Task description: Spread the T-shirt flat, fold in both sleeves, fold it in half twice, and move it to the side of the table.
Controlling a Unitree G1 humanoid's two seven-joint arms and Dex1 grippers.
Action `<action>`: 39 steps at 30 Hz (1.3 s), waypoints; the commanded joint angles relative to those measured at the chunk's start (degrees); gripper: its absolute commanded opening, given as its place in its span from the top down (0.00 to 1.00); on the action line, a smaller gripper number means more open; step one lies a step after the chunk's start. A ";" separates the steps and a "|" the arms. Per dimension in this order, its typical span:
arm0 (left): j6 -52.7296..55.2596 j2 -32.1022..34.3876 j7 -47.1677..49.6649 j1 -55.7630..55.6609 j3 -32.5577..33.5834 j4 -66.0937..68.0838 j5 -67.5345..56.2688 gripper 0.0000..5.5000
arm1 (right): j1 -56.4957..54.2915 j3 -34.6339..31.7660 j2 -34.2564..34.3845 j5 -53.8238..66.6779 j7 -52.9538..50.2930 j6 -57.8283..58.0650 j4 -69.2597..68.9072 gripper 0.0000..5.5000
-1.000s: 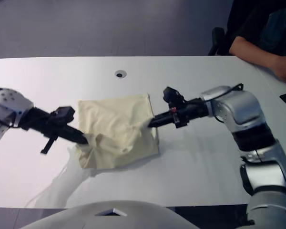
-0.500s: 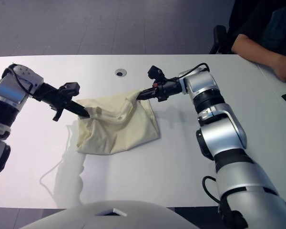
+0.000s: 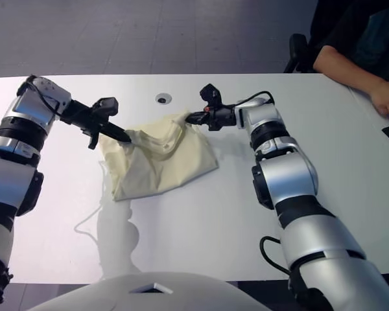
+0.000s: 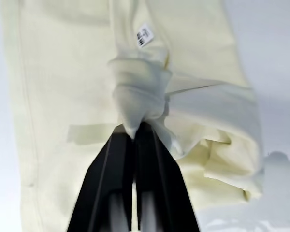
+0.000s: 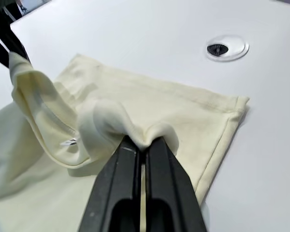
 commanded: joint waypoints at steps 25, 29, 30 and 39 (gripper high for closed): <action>0.76 0.70 10.42 23.76 -0.27 -38.25 5.40 1.00 | 23.22 9.93 -4.07 -13.21 14.33 2.39 -21.94 1.00; 3.17 3.51 6.79 27.28 0.03 -46.18 3.39 1.00 | 36.17 15.82 -13.49 -9.84 23.07 14.32 -52.87 1.00; 4.15 4.69 5.43 28.56 0.22 -49.00 2.59 1.00 | 38.12 16.03 -15.27 -8.97 23.47 16.71 -57.98 1.00; 13.26 14.57 -1.74 31.93 3.52 -62.89 -5.71 1.00 | 43.27 9.46 -25.03 4.73 25.89 34.28 -78.88 1.00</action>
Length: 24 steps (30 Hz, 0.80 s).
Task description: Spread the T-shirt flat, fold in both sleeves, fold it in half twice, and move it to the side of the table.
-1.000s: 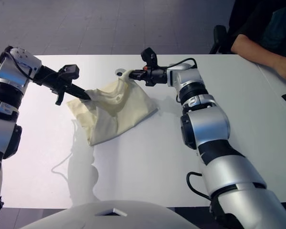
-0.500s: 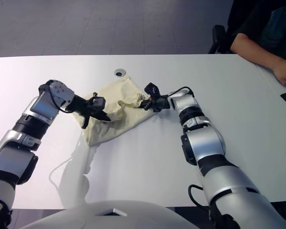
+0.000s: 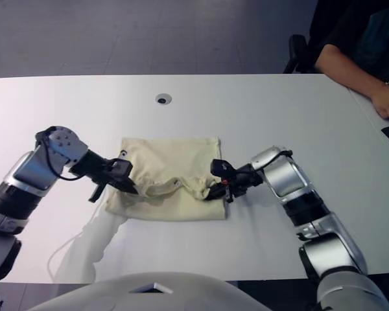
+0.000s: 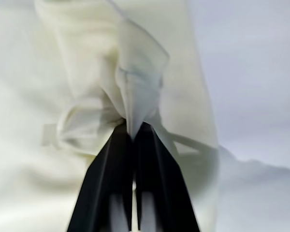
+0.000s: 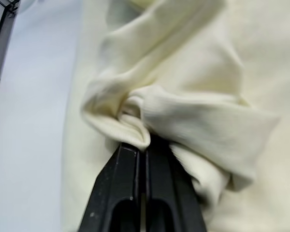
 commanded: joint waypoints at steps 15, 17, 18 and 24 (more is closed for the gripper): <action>-2.49 -4.65 0.65 -18.53 0.27 26.12 1.67 1.00 | -21.00 -8.95 8.78 12.50 -12.41 4.73 28.79 1.00; -4.75 -7.43 2.96 -21.15 0.10 32.22 3.42 1.00 | -22.31 -8.48 10.01 10.67 -13.26 1.19 34.63 1.00; -5.72 -8.79 4.53 -22.32 0.09 35.04 4.26 1.00 | -22.82 -8.38 10.50 9.92 -13.57 -0.29 36.93 1.00; -11.14 -13.82 9.65 -25.98 0.34 45.88 7.81 1.00 | -25.02 -8.71 12.61 6.77 -14.57 -6.52 46.26 1.00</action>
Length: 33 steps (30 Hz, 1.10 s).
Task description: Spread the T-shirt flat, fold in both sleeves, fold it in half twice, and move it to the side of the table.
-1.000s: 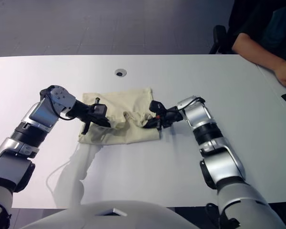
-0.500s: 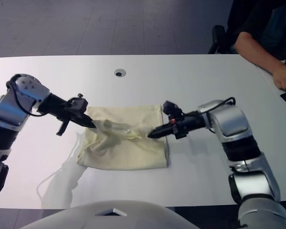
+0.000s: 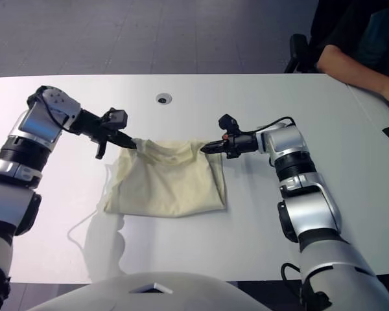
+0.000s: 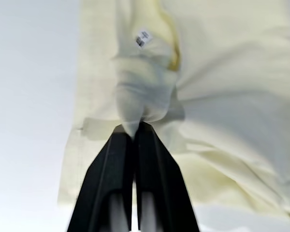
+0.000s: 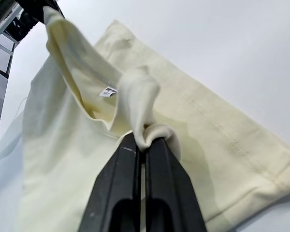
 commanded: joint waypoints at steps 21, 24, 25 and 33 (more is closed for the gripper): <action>-10.50 -10.87 31.35 -5.15 6.48 18.86 7.54 0.79 | 0.04 -6.79 4.52 -5.60 -15.18 -15.48 9.53 0.83; -9.88 -11.69 38.84 -5.13 11.52 18.18 4.92 0.71 | 2.62 -7.68 4.97 -7.04 -22.16 -19.58 4.82 0.75; -10.09 -11.25 40.44 -4.48 12.25 17.58 4.93 0.68 | 3.59 -7.80 5.11 -7.76 -24.53 -20.92 2.96 0.72; -2.42 -3.74 46.42 12.21 16.23 -10.06 5.40 0.45 | 12.67 -7.92 6.81 -8.24 -33.60 -20.05 -21.71 0.50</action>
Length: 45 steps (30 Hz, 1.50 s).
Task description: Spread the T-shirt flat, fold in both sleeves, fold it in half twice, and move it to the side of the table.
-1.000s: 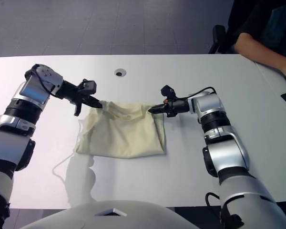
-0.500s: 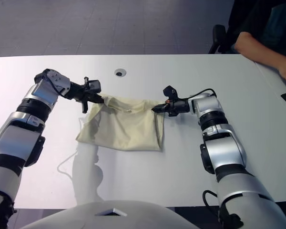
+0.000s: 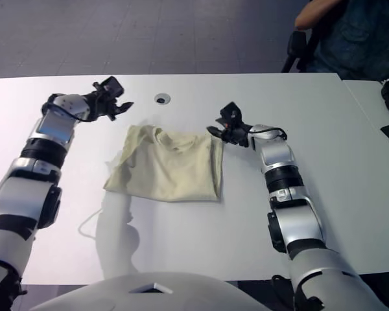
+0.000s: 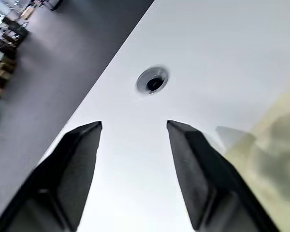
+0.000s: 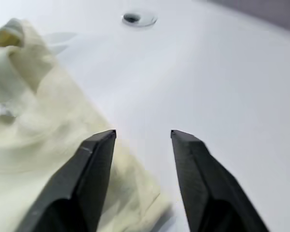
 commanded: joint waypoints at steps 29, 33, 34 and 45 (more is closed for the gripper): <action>26.39 2.01 10.16 40.96 -3.03 -54.97 7.31 0.02 | 23.29 10.13 -5.96 -11.28 -6.90 3.80 -23.13 0.03; 27.11 1.37 10.96 39.24 -1.62 -56.87 6.85 0.02 | 20.61 7.16 -4.74 -7.99 -6.89 6.64 -28.42 0.03; 27.34 1.52 11.20 38.63 -0.78 -57.52 6.84 0.02 | 19.40 6.10 -4.43 -7.19 -7.02 7.30 -29.35 0.03; 42.01 7.98 -4.48 40.28 4.53 -84.18 -4.04 0.02 | 3.94 3.16 -6.62 -6.98 -5.62 3.97 -19.05 0.03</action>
